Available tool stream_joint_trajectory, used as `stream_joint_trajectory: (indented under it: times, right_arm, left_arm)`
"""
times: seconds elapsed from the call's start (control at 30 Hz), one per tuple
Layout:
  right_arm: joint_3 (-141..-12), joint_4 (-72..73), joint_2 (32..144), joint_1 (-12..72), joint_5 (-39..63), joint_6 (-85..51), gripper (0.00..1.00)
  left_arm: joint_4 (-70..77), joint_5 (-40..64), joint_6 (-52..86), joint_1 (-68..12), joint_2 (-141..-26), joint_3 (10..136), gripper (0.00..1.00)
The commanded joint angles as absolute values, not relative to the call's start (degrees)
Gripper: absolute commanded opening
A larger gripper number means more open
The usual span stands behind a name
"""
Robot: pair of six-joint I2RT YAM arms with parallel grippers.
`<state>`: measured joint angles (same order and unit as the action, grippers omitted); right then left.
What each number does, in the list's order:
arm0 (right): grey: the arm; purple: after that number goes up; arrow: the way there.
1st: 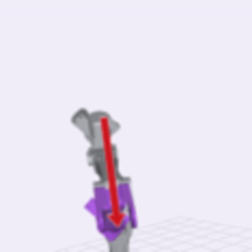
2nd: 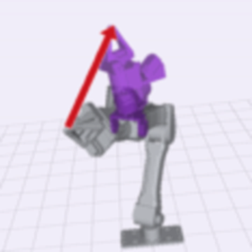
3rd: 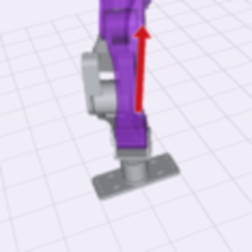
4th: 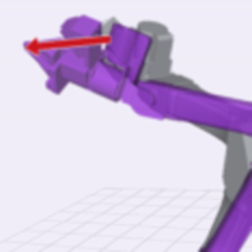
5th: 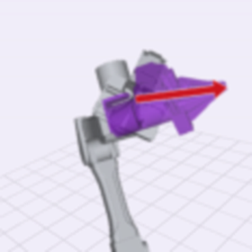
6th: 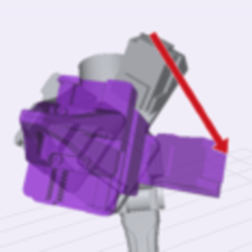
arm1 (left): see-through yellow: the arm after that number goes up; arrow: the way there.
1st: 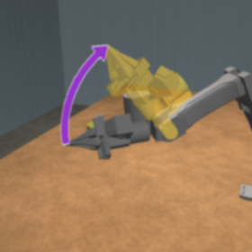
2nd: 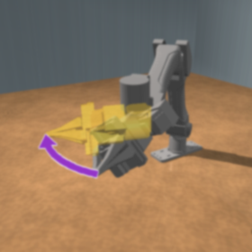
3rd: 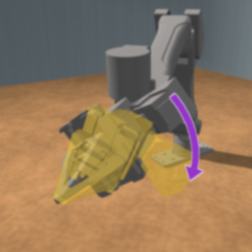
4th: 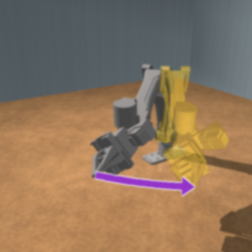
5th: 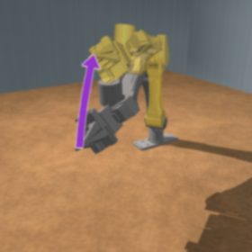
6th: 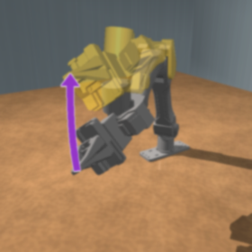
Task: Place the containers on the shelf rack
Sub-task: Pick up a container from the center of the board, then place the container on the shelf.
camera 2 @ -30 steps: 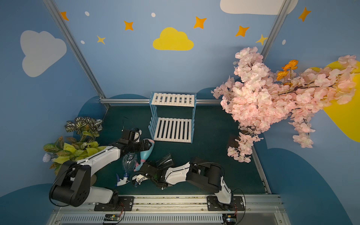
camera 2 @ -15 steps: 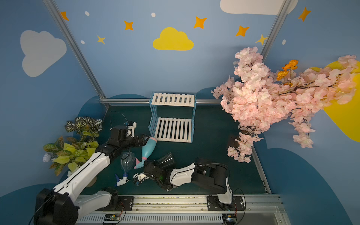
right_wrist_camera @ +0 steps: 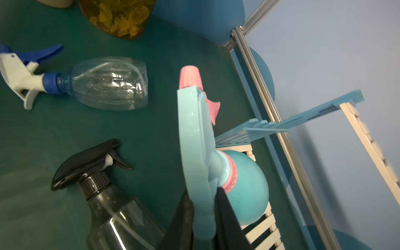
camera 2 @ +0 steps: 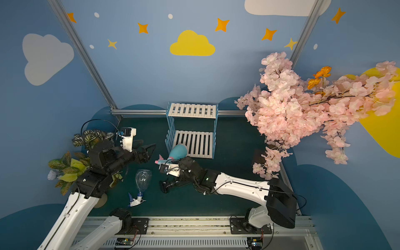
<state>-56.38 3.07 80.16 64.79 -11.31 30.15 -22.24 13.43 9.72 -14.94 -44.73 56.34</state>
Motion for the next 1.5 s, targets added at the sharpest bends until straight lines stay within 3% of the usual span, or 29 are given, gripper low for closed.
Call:
stream_joint_trajectory:
  times: [0.0,0.23,0.53,0.9,1.1,1.47]
  right_arm:
    - [-59.9,-7.4,75.4,59.6,1.9,14.4,0.0]
    - [-61.1,-12.3,69.7,48.3,9.3,-2.5,0.0]
    - [-49.8,6.5,68.3,46.2,-17.3,-24.1,0.0]
    - [-56.1,12.5,81.3,45.7,-31.4,-29.5,0.0]
    - [-60.1,15.5,88.0,43.2,-31.3,-35.3,0.0]
    - [-67.7,16.5,97.8,41.5,-33.5,-32.8,0.0]
  left_arm:
    - [-22.7,19.9,5.1,-14.7,-44.1,57.6,0.89]
    - [-22.6,29.4,0.3,-14.6,-46.3,55.9,0.9]
    - [-9.7,25.7,12.7,-15.6,-49.0,45.0,0.9]
    - [-8.2,16.3,11.9,-22.7,-54.0,41.2,0.9]
    - [-8.3,15.9,9.8,-25.8,-55.0,40.6,0.9]
    - [-12.0,13.5,7.2,-28.1,-55.9,42.6,0.91]
